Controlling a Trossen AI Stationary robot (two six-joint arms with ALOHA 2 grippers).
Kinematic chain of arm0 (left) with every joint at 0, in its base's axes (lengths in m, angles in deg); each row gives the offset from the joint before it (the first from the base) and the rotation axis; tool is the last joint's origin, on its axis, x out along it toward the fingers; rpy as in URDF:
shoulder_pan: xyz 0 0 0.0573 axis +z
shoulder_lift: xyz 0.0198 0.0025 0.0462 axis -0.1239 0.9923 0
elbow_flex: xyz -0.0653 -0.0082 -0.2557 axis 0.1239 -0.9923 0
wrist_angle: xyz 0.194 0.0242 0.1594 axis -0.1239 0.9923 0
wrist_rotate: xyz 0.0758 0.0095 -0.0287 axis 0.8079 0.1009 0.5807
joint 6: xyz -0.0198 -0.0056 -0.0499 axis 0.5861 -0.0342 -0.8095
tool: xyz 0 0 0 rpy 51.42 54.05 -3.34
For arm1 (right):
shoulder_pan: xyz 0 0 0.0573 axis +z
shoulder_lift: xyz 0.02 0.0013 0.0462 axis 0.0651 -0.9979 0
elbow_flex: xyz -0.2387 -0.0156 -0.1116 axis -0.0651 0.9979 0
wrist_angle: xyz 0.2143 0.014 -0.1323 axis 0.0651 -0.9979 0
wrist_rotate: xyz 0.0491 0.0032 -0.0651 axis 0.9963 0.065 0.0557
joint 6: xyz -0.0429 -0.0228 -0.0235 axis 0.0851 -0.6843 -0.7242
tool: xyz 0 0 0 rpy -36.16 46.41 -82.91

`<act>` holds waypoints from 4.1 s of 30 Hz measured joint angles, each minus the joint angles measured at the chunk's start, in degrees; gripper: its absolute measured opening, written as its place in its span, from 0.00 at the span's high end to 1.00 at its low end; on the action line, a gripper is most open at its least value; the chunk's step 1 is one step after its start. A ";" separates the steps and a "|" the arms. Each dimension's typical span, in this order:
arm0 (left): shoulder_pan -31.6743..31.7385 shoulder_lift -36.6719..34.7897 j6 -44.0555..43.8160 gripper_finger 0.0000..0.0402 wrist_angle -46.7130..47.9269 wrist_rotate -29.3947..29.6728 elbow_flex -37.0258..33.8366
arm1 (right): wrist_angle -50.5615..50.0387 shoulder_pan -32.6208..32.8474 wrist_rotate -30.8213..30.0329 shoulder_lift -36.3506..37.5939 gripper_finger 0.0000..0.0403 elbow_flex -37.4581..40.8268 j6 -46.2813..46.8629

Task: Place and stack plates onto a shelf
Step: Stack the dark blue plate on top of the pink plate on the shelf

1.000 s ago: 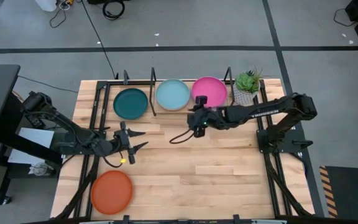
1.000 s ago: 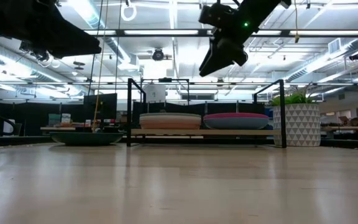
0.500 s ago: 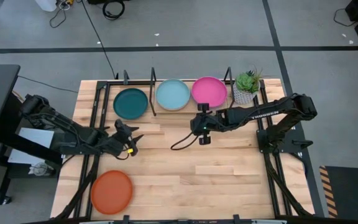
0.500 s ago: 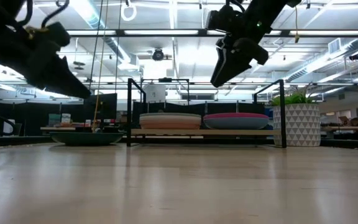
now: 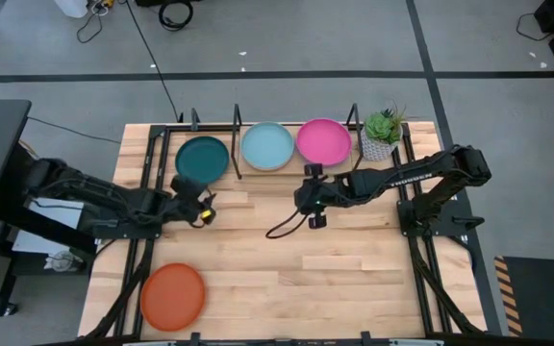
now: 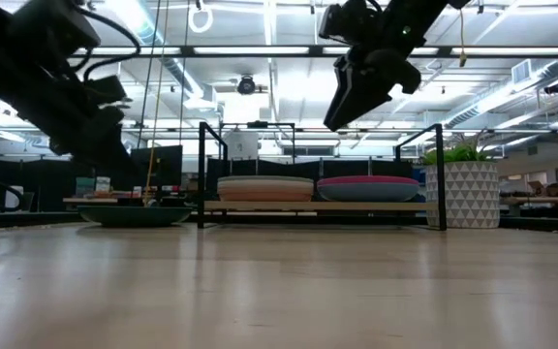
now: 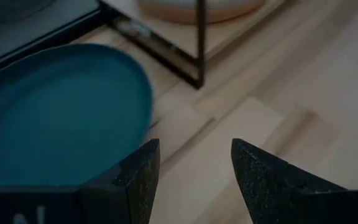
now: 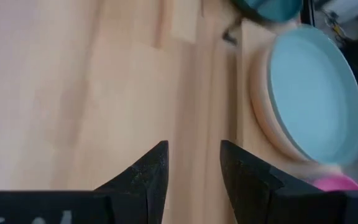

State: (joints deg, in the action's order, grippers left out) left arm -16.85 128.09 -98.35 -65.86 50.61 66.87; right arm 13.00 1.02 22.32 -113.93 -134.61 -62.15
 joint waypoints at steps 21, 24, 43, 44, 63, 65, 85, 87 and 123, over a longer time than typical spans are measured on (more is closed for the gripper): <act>17.39 0.02 9.57 0.49 -1.22 -18.55 0.00 | 14.55 1.56 -3.68 0.07 0.63 13.43 3.79; 18.01 0.02 9.63 0.49 -0.64 -19.37 0.00 | 14.62 2.21 -4.80 0.07 0.63 13.57 3.79; 21.44 16.28 19.47 0.49 4.04 -15.82 11.09 | 16.38 3.01 -4.76 0.13 0.63 13.57 2.41; 22.17 17.59 20.26 0.49 4.16 -15.84 11.47 | 16.21 3.05 -4.76 0.13 0.63 13.57 2.46; 26.81 24.75 22.98 0.92 12.30 -19.15 12.49 | 15.72 3.87 -4.69 0.13 0.63 13.57 2.84; 26.29 23.19 22.66 0.96 15.60 -19.15 13.37 | 15.61 3.87 -4.69 0.13 0.63 13.57 2.80; 4.72 16.07 46.16 0.96 7.26 12.57 28.00 | 9.70 7.44 -16.25 1.00 0.63 13.54 3.44; 3.63 16.63 53.11 0.96 2.58 12.39 28.00 | 8.37 8.82 -19.51 2.46 0.63 13.54 4.26; 6.25 36.36 74.66 0.96 -4.17 -35.38 42.50 | 22.43 21.06 -40.21 3.42 0.32 13.61 -34.01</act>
State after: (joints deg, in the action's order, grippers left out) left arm -10.60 164.45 -23.68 -70.03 15.23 109.37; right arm 35.43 22.08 -17.89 -110.51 -121.00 -96.16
